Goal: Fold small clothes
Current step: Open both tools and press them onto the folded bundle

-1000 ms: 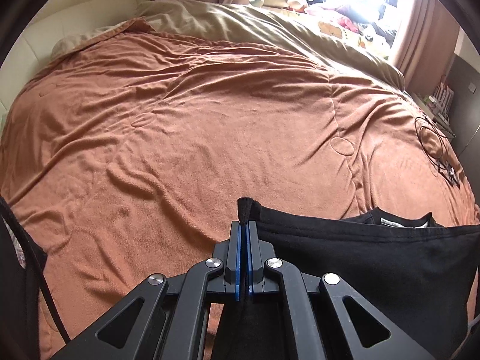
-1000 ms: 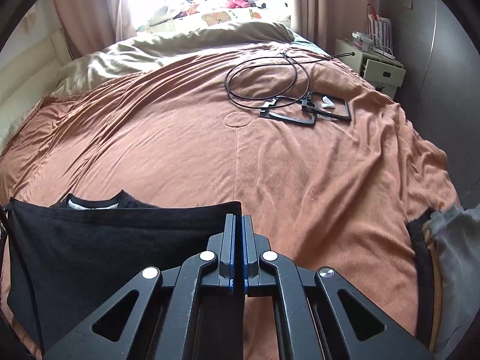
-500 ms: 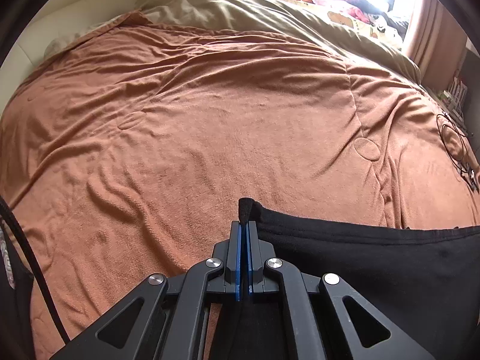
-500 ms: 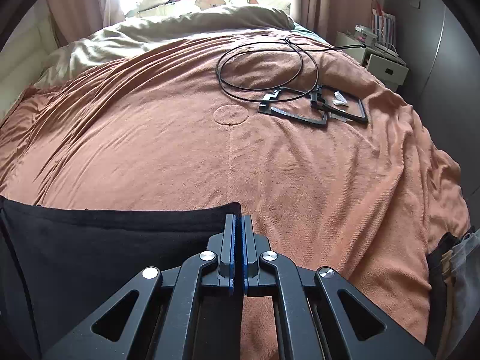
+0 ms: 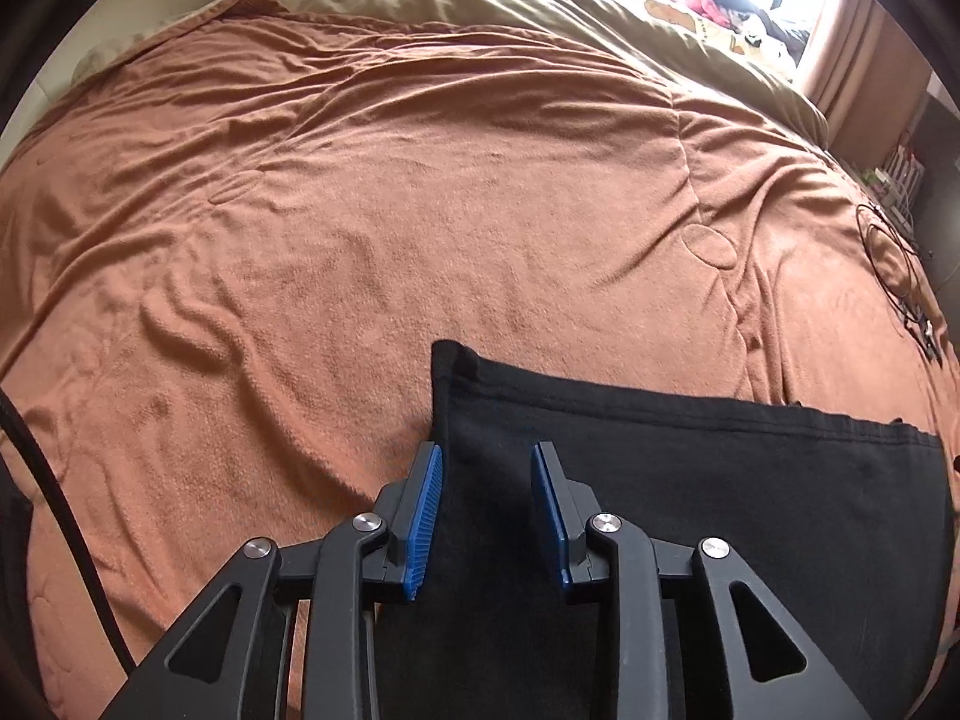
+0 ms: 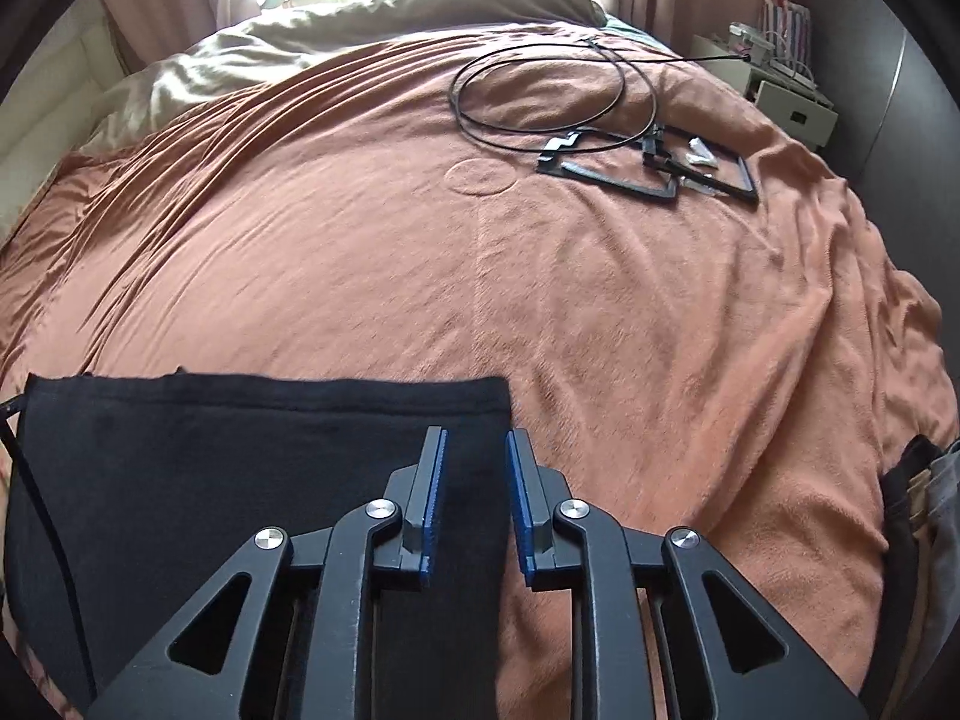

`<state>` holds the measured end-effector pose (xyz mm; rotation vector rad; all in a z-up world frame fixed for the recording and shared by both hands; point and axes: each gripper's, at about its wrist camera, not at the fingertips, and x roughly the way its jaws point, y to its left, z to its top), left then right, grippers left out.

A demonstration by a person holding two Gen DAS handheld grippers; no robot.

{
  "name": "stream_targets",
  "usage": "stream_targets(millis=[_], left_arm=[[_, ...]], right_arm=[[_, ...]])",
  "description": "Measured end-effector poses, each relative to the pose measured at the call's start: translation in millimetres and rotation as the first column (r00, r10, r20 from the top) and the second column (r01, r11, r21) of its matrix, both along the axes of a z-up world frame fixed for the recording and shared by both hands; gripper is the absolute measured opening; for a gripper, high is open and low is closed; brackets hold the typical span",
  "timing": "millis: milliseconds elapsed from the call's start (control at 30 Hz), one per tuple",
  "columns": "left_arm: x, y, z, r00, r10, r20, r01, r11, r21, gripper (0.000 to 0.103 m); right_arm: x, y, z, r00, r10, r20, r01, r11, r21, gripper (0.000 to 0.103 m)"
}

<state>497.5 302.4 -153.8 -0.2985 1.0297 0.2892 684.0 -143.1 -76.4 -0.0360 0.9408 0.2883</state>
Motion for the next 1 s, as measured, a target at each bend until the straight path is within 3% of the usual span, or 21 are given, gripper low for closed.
stream_targets(millis=[133,167,367,500,633,833,1000], left_arm=[[-15.9,-15.7,-0.2,0.999,-0.051,-0.02,0.05,0.998,-0.024,0.033],[-19.1,-18.6,0.0,0.998,-0.061,-0.022,0.061,0.998,-0.029,0.033],[-41.3,-40.2,-0.4,0.991,-0.132,-0.033,0.13,0.991,-0.038,0.039],[-39.7,-47.6,-12.9,0.987,-0.141,-0.073,0.14,0.99,-0.017,0.039],[-31.8,-51.6,-19.3,0.986,-0.147,-0.08,0.15,0.988,0.03,0.047],[-8.5,-38.9,-26.7,0.991,-0.11,-0.075,0.111,0.994,0.011,0.056],[11.4,-35.1,-29.1,0.993,-0.094,-0.077,0.098,0.994,0.045,0.06]], right_arm=[[-21.3,3.7,1.3,0.998,0.065,0.003,-0.065,0.998,0.0,0.053],[-26.9,4.2,1.7,0.997,0.077,0.005,-0.077,0.997,0.003,0.055],[-59.2,15.4,-5.7,0.986,0.167,-0.008,-0.167,0.984,-0.056,0.055],[-56.4,22.5,-15.0,0.979,0.195,-0.059,-0.2,0.974,-0.109,0.055],[-39.9,30.9,-23.9,0.983,0.172,-0.069,-0.179,0.977,-0.119,0.055],[-11.8,45.6,-35.3,0.991,0.118,-0.057,-0.123,0.987,-0.1,0.055],[10.7,50.2,-42.3,0.996,0.083,-0.033,-0.085,0.992,-0.096,0.055]])
